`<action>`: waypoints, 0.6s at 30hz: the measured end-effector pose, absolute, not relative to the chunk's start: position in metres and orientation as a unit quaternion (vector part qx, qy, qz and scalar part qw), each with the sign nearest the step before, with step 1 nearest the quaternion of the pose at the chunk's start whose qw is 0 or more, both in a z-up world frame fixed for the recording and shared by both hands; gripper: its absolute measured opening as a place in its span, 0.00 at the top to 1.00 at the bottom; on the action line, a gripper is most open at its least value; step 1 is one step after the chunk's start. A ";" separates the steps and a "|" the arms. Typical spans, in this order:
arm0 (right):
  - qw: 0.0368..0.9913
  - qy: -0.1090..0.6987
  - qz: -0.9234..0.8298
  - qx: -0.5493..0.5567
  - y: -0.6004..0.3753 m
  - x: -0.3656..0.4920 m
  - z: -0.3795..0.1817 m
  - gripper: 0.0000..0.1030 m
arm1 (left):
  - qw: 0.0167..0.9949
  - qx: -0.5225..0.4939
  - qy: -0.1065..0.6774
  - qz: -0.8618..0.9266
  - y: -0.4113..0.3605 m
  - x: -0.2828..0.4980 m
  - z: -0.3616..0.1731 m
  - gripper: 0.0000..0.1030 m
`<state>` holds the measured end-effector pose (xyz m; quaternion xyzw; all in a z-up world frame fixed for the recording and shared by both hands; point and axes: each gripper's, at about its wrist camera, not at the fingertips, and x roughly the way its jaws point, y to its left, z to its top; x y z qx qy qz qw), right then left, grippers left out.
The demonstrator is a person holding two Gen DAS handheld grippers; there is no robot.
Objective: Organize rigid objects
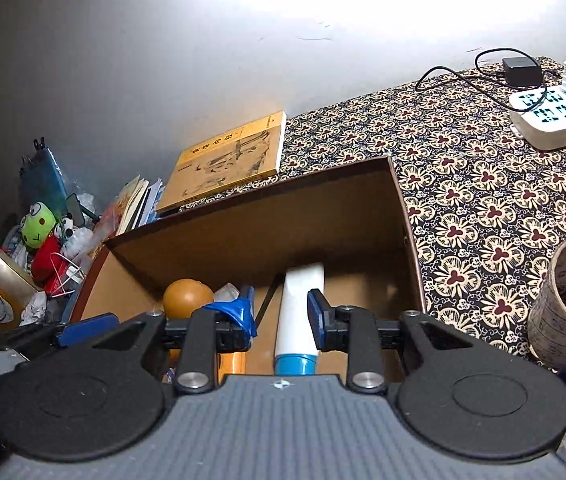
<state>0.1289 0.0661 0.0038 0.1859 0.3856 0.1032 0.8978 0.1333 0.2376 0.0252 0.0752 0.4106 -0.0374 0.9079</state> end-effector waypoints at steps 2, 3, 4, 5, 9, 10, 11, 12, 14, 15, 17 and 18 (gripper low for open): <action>0.897 0.388 0.104 0.186 0.066 0.124 0.003 0.89 | 0.907 0.075 0.413 -0.040 0.236 0.130 0.025 0.42; 0.896 0.388 0.102 0.189 0.065 0.121 0.002 0.89 | 0.906 0.077 0.414 -0.038 0.234 0.128 0.025 0.42; 0.896 0.388 0.102 0.190 0.065 0.117 0.002 0.89 | 0.906 0.079 0.415 -0.036 0.233 0.126 0.025 0.42; 0.896 0.387 0.105 0.191 0.065 0.114 0.002 0.89 | 0.905 0.080 0.416 -0.035 0.232 0.124 0.024 0.41; 0.900 0.378 0.108 0.188 0.066 0.101 0.000 0.89 | 0.905 0.079 0.416 -0.032 0.231 0.114 0.025 0.39; 0.902 0.374 0.109 0.188 0.066 0.098 0.000 0.89 | 0.906 0.080 0.415 -0.030 0.230 0.112 0.025 0.38; 0.904 0.370 0.108 0.188 0.066 0.095 -0.001 0.89 | 0.907 0.082 0.413 -0.026 0.230 0.109 0.025 0.37; 0.905 0.366 0.110 0.189 0.066 0.093 -0.001 0.89 | 0.907 0.083 0.413 -0.023 0.230 0.108 0.025 0.37; 0.905 0.364 0.115 0.186 0.067 0.089 -0.003 0.89 | 0.905 0.083 0.416 -0.017 0.229 0.106 0.024 0.36; 0.906 0.363 0.117 0.185 0.067 0.087 -0.003 0.89 | 0.905 0.082 0.418 -0.015 0.229 0.105 0.024 0.36; 0.907 0.358 0.119 0.188 0.067 0.084 -0.004 0.89 | 0.904 0.079 0.419 -0.012 0.230 0.103 0.023 0.36; 0.907 0.356 0.120 0.190 0.067 0.082 -0.004 0.89 | 0.904 0.078 0.419 -0.011 0.231 0.101 0.023 0.36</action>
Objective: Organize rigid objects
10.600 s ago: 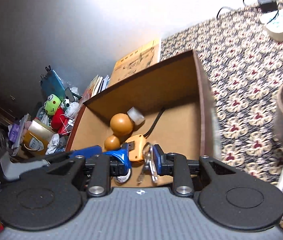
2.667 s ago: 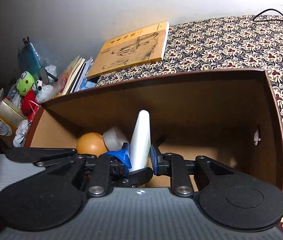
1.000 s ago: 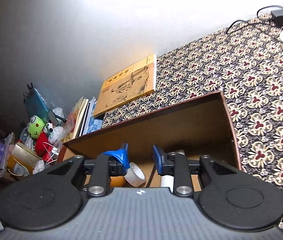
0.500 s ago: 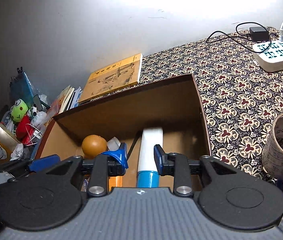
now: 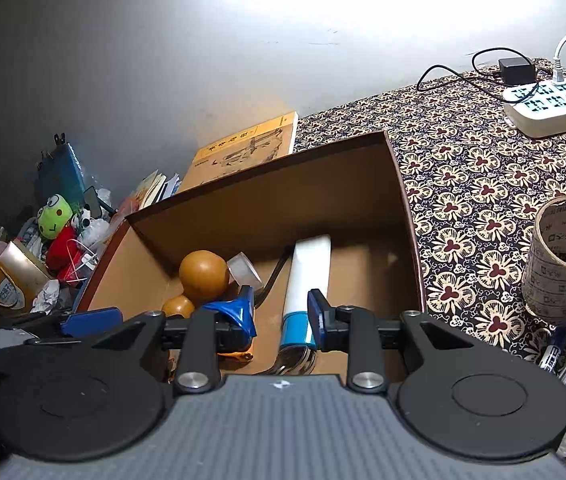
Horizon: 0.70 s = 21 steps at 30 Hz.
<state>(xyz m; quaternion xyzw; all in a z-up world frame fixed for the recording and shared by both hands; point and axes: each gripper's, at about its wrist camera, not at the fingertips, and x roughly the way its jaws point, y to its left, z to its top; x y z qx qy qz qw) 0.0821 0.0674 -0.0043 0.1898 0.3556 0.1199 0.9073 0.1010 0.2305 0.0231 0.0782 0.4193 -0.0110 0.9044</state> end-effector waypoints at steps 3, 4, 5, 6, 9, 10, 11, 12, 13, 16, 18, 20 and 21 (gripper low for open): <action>0.910 0.350 0.123 0.188 0.069 0.078 -0.005 0.89 | 0.905 0.078 0.418 -0.005 0.231 0.097 0.023 0.36; 0.910 0.349 0.124 0.187 0.069 0.077 -0.005 0.89 | 0.905 0.077 0.419 -0.004 0.231 0.096 0.022 0.36; 0.910 0.349 0.126 0.187 0.069 0.076 -0.005 0.89 | 0.904 0.075 0.420 -0.005 0.231 0.095 0.022 0.36; 0.909 0.349 0.127 0.189 0.069 0.075 -0.006 0.89 | 0.904 0.073 0.422 -0.007 0.231 0.094 0.022 0.36; 0.910 0.347 0.131 0.183 0.070 0.073 -0.006 0.89 | 0.902 0.070 0.426 -0.001 0.230 0.092 0.021 0.36; 0.911 0.347 0.132 0.182 0.070 0.072 -0.005 0.89 | 0.901 0.070 0.428 0.001 0.229 0.091 0.020 0.36; 0.911 0.346 0.133 0.182 0.069 0.072 -0.005 0.89 | 0.901 0.068 0.429 0.001 0.229 0.090 0.020 0.36; 0.910 0.346 0.135 0.184 0.068 0.071 -0.004 0.89 | 0.900 0.067 0.430 0.002 0.229 0.090 0.019 0.36; 0.910 0.345 0.136 0.187 0.067 0.070 -0.004 0.89 | 0.900 0.065 0.431 0.003 0.229 0.089 0.019 0.36; 0.909 0.344 0.141 0.187 0.066 0.069 -0.004 0.90 | 0.901 0.062 0.428 0.004 0.228 0.087 0.020 0.36; 0.910 0.342 0.143 0.183 0.066 0.069 -0.004 0.90 | 0.902 0.065 0.427 0.006 0.227 0.086 0.020 0.36; 0.911 0.341 0.145 0.182 0.065 0.067 -0.004 0.90 | 0.901 0.064 0.429 0.007 0.227 0.086 0.020 0.36; 0.911 0.339 0.146 0.183 0.065 0.066 -0.004 0.90 | 0.901 0.062 0.430 0.006 0.226 0.085 0.019 0.36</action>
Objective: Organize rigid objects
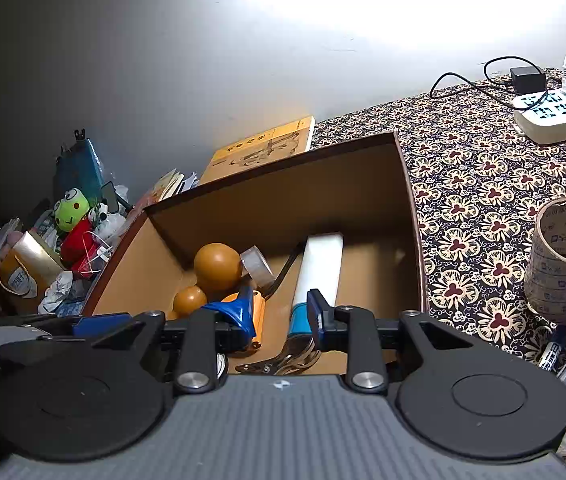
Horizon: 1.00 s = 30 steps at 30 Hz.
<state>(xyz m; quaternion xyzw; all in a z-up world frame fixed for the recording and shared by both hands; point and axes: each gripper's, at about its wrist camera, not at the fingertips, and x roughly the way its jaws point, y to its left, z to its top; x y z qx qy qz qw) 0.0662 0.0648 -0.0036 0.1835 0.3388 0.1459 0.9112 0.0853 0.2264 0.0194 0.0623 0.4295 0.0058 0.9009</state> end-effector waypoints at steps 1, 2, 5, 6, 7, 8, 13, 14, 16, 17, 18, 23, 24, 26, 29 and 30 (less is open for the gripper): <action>0.911 0.337 0.147 0.185 0.064 0.065 -0.003 0.90 | 0.901 0.061 0.430 0.005 0.226 0.085 0.019 0.36; 0.911 0.337 0.149 0.186 0.063 0.065 -0.003 0.90 | 0.900 0.060 0.431 0.005 0.226 0.085 0.019 0.36; 0.913 0.333 0.150 0.182 0.063 0.062 -0.002 0.90 | 0.899 0.058 0.434 0.004 0.225 0.084 0.018 0.36; 0.914 0.332 0.149 0.179 0.063 0.061 -0.002 0.90 | 0.899 0.057 0.435 0.003 0.225 0.084 0.018 0.36; 0.915 0.331 0.148 0.177 0.063 0.060 -0.002 0.90 | 0.899 0.057 0.435 0.001 0.225 0.083 0.018 0.36; 0.915 0.330 0.147 0.178 0.062 0.059 -0.002 0.90 | 0.899 0.058 0.434 -0.001 0.224 0.082 0.018 0.36; 0.915 0.330 0.144 0.185 0.057 0.057 -0.006 0.89 | 0.899 0.060 0.433 -0.003 0.222 0.081 0.018 0.36; 0.914 0.329 0.145 0.186 0.056 0.057 -0.006 0.89 | 0.899 0.060 0.433 -0.004 0.221 0.081 0.017 0.36; 0.914 0.326 0.146 0.192 0.055 0.056 -0.005 0.89 | 0.899 0.060 0.434 -0.006 0.220 0.081 0.017 0.36; 0.914 0.325 0.147 0.194 0.054 0.055 -0.005 0.89 | 0.899 0.060 0.435 -0.006 0.220 0.081 0.017 0.36; 0.913 0.325 0.149 0.195 0.054 0.055 -0.005 0.89 | 0.899 0.061 0.434 -0.007 0.220 0.081 0.017 0.36; 0.912 0.317 0.164 0.203 0.052 0.049 -0.003 0.89 | 0.899 0.060 0.434 -0.010 0.219 0.078 0.020 0.36; 0.913 0.313 0.168 0.202 0.051 0.046 -0.002 0.89 | 0.899 0.060 0.433 -0.012 0.219 0.077 0.021 0.36; 0.916 0.305 0.171 0.195 0.051 0.041 0.000 0.89 | 0.901 0.061 0.430 -0.015 0.219 0.073 0.024 0.36; 0.918 0.300 0.179 0.187 0.048 0.033 0.003 0.89 | 0.899 0.055 0.433 -0.016 0.220 0.068 0.029 0.36; 0.918 0.300 0.184 0.184 0.046 0.031 0.004 0.89 | 0.898 0.049 0.436 -0.020 0.221 0.066 0.031 0.36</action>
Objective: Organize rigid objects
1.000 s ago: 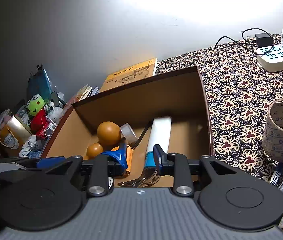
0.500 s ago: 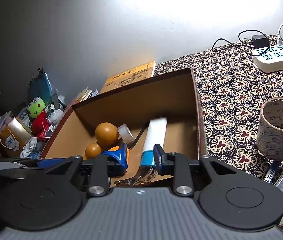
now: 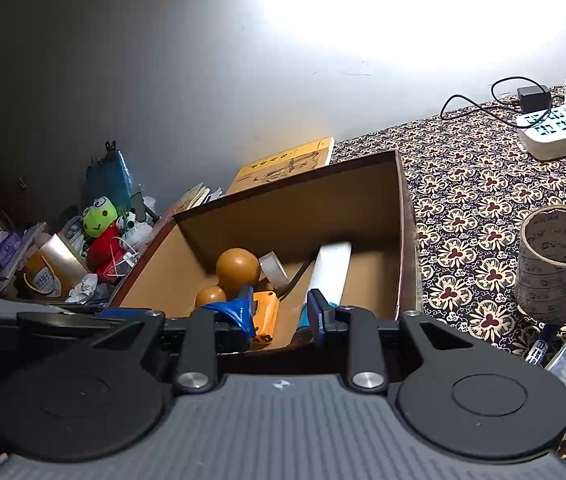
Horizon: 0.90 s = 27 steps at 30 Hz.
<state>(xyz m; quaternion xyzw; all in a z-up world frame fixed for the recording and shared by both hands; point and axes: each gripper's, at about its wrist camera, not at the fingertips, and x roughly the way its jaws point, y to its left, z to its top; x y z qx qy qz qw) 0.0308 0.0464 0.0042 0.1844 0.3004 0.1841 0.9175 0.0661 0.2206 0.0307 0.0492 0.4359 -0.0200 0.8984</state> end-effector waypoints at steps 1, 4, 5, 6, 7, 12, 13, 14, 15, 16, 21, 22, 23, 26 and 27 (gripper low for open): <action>0.917 0.301 0.190 0.181 0.046 0.028 0.005 0.89 | 0.898 0.046 0.438 -0.022 0.221 0.064 0.032 0.36; 0.913 0.306 0.211 0.171 0.043 0.020 0.007 0.89 | 0.896 0.052 0.440 -0.014 0.219 0.056 0.035 0.36; 0.912 0.307 0.215 0.169 0.042 0.017 0.007 0.89 | 0.898 0.053 0.438 -0.009 0.218 0.052 0.035 0.36; 0.910 0.311 0.219 0.166 0.042 0.014 0.006 0.89 | 0.899 0.054 0.434 -0.004 0.217 0.049 0.036 0.35; 0.908 0.315 0.222 0.164 0.040 0.011 0.005 0.89 | 0.900 0.056 0.431 0.002 0.216 0.046 0.038 0.35; 0.901 0.332 0.229 0.157 0.032 0.001 -0.004 0.89 | 0.899 0.052 0.434 0.015 0.209 0.034 0.040 0.35; 0.899 0.338 0.229 0.157 0.030 0.000 -0.007 0.89 | 0.898 0.053 0.436 0.018 0.207 0.032 0.039 0.35; 0.896 0.346 0.230 0.158 0.028 -0.002 -0.011 0.88 | 0.897 0.053 0.439 0.019 0.205 0.030 0.037 0.35; 0.893 0.353 0.230 0.159 0.025 -0.004 -0.014 0.88 | 0.895 0.054 0.443 0.022 0.203 0.028 0.035 0.35; 0.890 0.361 0.230 0.159 0.023 -0.006 -0.018 0.88 | 0.892 0.054 0.447 0.025 0.201 0.026 0.032 0.35; 0.878 0.385 0.232 0.168 0.008 -0.015 -0.027 0.88 | 0.882 0.055 0.466 0.032 0.188 0.015 0.019 0.34; 0.877 0.386 0.231 0.170 0.004 -0.016 -0.028 0.88 | 0.881 0.056 0.469 0.032 0.184 0.012 0.017 0.34; 0.876 0.387 0.230 0.172 0.000 -0.017 -0.028 0.88 | 0.879 0.058 0.472 0.032 0.180 0.011 0.015 0.34; 0.874 0.393 0.229 0.174 -0.011 -0.021 -0.030 0.88 | 0.876 0.062 0.478 0.030 0.166 0.005 0.010 0.34; 0.873 0.395 0.229 0.175 -0.015 -0.023 -0.030 0.88 | 0.875 0.063 0.479 0.030 0.162 0.004 0.008 0.34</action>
